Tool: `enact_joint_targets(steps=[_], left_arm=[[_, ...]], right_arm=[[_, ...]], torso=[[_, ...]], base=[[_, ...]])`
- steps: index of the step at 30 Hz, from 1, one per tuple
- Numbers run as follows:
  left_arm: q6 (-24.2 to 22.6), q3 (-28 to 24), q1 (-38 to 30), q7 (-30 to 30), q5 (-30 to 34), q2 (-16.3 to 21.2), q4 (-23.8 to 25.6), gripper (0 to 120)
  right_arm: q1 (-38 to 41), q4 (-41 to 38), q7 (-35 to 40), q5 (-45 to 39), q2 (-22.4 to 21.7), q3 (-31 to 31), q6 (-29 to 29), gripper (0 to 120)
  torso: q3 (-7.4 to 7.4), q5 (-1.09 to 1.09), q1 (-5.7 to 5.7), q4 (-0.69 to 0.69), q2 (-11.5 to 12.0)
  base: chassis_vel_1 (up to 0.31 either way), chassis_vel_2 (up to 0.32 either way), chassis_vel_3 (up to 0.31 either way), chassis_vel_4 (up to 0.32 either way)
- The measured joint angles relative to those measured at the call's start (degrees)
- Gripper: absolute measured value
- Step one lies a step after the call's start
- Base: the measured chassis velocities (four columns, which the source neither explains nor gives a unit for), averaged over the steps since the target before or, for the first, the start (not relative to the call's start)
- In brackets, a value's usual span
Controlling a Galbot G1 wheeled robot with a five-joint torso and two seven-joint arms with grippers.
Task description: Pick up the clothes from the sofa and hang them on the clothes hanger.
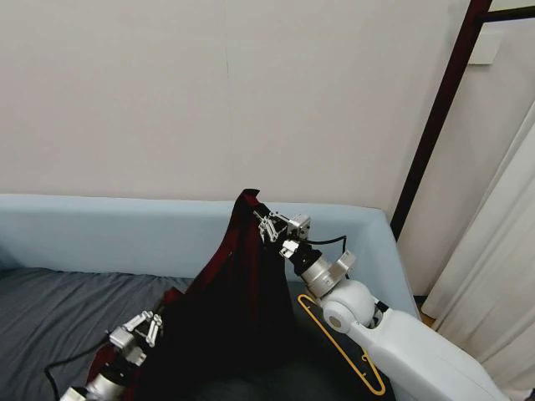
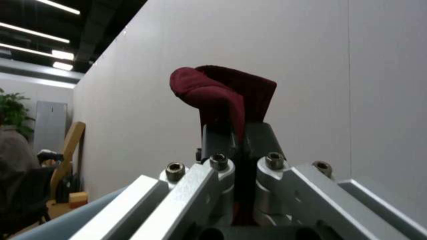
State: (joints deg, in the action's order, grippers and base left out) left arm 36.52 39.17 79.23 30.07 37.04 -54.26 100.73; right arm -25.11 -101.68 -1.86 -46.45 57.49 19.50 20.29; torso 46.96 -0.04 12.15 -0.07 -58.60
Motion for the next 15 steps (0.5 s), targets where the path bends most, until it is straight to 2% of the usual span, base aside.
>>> enact_joint_targets(steps=[1,5,6,9,10,15], left_arm=[[0.0,0.0,0.0,0.0,0.0,0.0,0.0,0],[-5.2,4.6,-2.3,-4.3,4.3,7.2,4.2,0],[-5.2,4.6,-2.3,-4.3,4.3,7.2,4.2,0],[-9.0,7.1,-4.6,-9.5,7.7,11.3,6.4,0],[-9.0,7.1,-4.6,-9.5,7.7,11.3,6.4,0],[-14.5,11.0,-8.3,-20.1,12.0,16.7,10.1,0]], right_arm=[[0.0,0.0,0.0,0.0,0.0,0.0,0.0,0],[2.2,-1.0,0.0,-2.6,-0.1,-2.2,-0.7,0],[2.2,-1.0,0.0,-2.6,-0.1,-2.2,-0.7,0],[4.4,-2.7,0.0,-5.0,-1.4,-3.7,-1.7,0],[4.4,-2.7,0.0,-5.0,-1.4,-3.7,-1.7,0],[8.5,-6.6,0.3,-9.7,-3.9,-6.3,-3.5,0]], torso=[[0.0,0.0,0.0,0.0,0.0],[0.0,-0.01,0.0,0.01,0.0],[0.0,-0.01,0.0,0.01,0.0],[0.0,-0.01,0.0,0.0,0.0],[0.0,-0.01,0.0,0.0,0.0],[0.0,0.01,0.0,0.0,0.0]], base=[[0.0,0.0,0.0,0.0],[0.0,0.0,0.0,0.0],[0.0,0.0,0.0,0.0],[0.0,0.0,0.0,0.0],[0.0,0.0,0.0,0.0],[0.0,0.0,0.0,0.0]])
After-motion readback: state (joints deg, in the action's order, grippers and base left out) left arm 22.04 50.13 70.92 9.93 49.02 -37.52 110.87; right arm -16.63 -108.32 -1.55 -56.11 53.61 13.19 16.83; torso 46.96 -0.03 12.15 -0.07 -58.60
